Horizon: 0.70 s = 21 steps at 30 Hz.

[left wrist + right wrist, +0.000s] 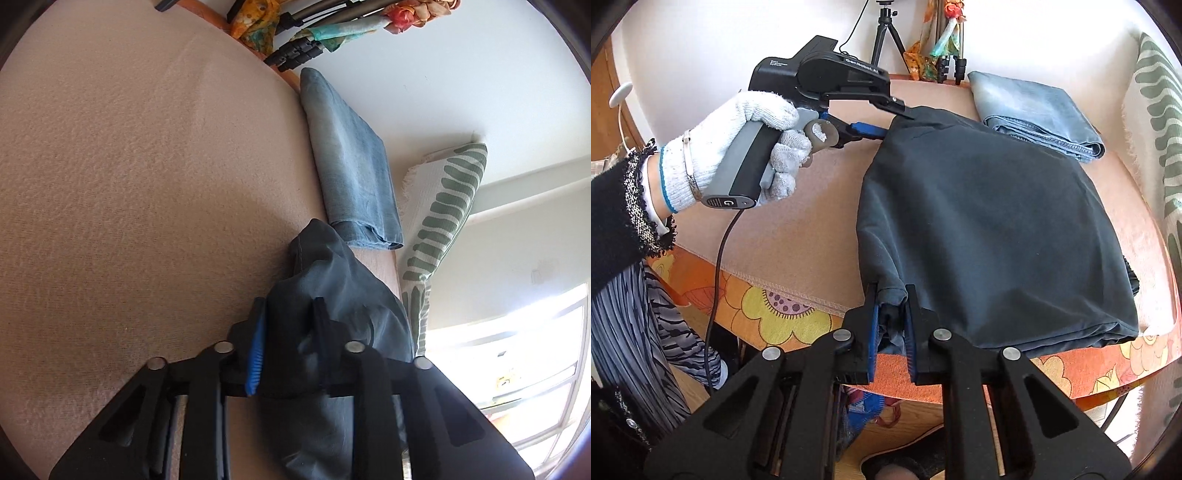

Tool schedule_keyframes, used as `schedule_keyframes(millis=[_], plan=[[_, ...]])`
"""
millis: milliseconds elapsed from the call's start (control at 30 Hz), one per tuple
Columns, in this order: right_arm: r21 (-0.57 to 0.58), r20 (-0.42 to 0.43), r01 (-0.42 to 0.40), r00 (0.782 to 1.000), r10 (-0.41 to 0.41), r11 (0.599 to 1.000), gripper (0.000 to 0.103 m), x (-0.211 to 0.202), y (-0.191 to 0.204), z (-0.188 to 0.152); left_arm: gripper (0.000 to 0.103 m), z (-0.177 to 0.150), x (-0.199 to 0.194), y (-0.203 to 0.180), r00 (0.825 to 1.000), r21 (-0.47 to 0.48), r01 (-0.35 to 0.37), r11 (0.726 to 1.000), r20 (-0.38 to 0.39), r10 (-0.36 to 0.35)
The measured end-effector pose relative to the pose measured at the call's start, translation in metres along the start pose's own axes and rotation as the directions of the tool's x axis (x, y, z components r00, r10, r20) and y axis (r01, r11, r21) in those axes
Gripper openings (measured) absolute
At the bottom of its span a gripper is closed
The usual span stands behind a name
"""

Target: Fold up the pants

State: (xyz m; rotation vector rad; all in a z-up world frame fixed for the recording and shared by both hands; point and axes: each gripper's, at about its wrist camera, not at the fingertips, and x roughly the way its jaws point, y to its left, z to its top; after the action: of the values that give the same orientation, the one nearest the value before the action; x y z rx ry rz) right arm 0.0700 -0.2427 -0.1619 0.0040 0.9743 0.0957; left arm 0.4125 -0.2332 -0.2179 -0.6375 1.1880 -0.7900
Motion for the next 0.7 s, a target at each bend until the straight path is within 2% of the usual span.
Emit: schedule_keyframes(millis=[100,200,400,500,600,700], plan=[[-0.048,-0.003,0.017,1.0,-0.017,0.999,0.013,-0.001,0.009,-0.003,0.004,-0.002,-0.004,-0.007,0.999,0.06,-0.012,0.998,0.051,0.009],[-0.077,-0.028,0.0,1.0,-0.002,0.997,0.012,0.002,0.015,-0.009,0.003,0.0,-0.007,-0.014,0.996,0.106,-0.029,0.994,0.083,0.02],[-0.093,-0.05,-0.015,0.999,0.01,0.996,0.012,0.005,0.016,-0.013,0.003,0.001,-0.003,-0.016,0.994,0.136,-0.077,0.988,0.093,0.065],[-0.1,-0.062,-0.019,0.998,0.013,0.995,0.012,0.006,0.019,-0.015,0.003,0.001,-0.004,-0.021,0.988,0.18,-0.126,0.976,0.116,0.106],[-0.054,-0.056,-0.049,0.997,0.046,0.997,0.013,0.002,0.01,-0.013,0.004,0.001,-0.008,-0.024,0.982,0.199,-0.162,0.966,0.129,0.138],[-0.008,-0.024,-0.099,0.995,0.099,0.995,0.018,-0.008,0.0,-0.012,0.013,-0.001,-0.016,-0.029,0.97,0.228,-0.222,0.948,0.151,0.191]])
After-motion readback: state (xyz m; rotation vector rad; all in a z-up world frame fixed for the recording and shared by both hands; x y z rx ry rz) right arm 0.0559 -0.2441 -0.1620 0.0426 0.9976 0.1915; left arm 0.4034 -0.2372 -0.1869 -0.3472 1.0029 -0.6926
